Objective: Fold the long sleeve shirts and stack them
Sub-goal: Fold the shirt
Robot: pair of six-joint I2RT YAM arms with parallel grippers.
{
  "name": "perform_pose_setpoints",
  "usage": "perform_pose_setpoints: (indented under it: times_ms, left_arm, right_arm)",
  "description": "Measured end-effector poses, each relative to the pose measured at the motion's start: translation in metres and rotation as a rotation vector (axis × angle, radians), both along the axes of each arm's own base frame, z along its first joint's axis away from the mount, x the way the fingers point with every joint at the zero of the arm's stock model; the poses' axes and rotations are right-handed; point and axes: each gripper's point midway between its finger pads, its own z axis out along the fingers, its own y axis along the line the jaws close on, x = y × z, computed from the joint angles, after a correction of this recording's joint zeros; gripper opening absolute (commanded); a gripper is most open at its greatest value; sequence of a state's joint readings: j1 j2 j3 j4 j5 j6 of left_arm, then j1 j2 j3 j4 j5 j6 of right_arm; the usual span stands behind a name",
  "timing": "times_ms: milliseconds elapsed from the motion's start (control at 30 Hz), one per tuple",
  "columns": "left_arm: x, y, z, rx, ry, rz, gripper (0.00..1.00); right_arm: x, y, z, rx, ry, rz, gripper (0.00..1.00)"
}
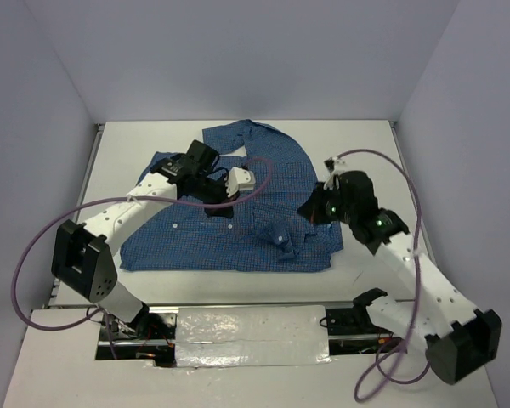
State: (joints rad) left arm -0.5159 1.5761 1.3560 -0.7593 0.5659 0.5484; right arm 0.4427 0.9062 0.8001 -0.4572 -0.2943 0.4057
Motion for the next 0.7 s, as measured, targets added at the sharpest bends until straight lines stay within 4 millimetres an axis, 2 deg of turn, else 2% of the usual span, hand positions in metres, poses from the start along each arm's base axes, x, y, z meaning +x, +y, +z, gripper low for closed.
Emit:
perform_pose_setpoints:
  times_ms: [67, 133, 167, 233, 333, 467, 600, 700]
  left_arm:
    - [0.001, 0.011, -0.004, 0.016, 0.000, 0.048, 0.04]
    - [0.003, 0.022, -0.011, 0.039, 0.009, 0.096, 0.04]
    - [0.005, 0.028, -0.015, 0.048, 0.017, 0.124, 0.04]
    - [0.012, 0.041, -0.022, 0.067, 0.023, 0.188, 0.04]
    - [0.021, 0.059, -0.027, 0.087, 0.020, 0.271, 0.04]
    - [0.031, 0.083, -0.026, 0.099, -0.003, 0.368, 0.04]
    - [0.034, 0.098, -0.024, 0.110, -0.024, 0.419, 0.04]
    - [0.035, 0.102, -0.024, 0.124, -0.033, 0.431, 0.05]
  right_arm:
    - [0.042, -0.026, -0.006, -0.055, 0.028, -0.187, 0.00]
    - [0.076, -0.049, -0.031, -0.117, 0.079, -0.315, 0.00]
    - [0.084, -0.054, -0.050, -0.150, 0.121, -0.342, 0.00]
    - [0.085, -0.048, -0.086, -0.203, 0.214, -0.311, 0.00]
    - [0.068, -0.012, -0.119, -0.236, 0.294, -0.166, 0.00]
    - [0.033, 0.037, -0.127, -0.196, 0.283, 0.020, 0.00]
    - [-0.002, 0.055, -0.131, -0.179, 0.265, 0.114, 0.00]
    - [-0.025, 0.061, -0.148, -0.213, 0.297, 0.165, 0.00]
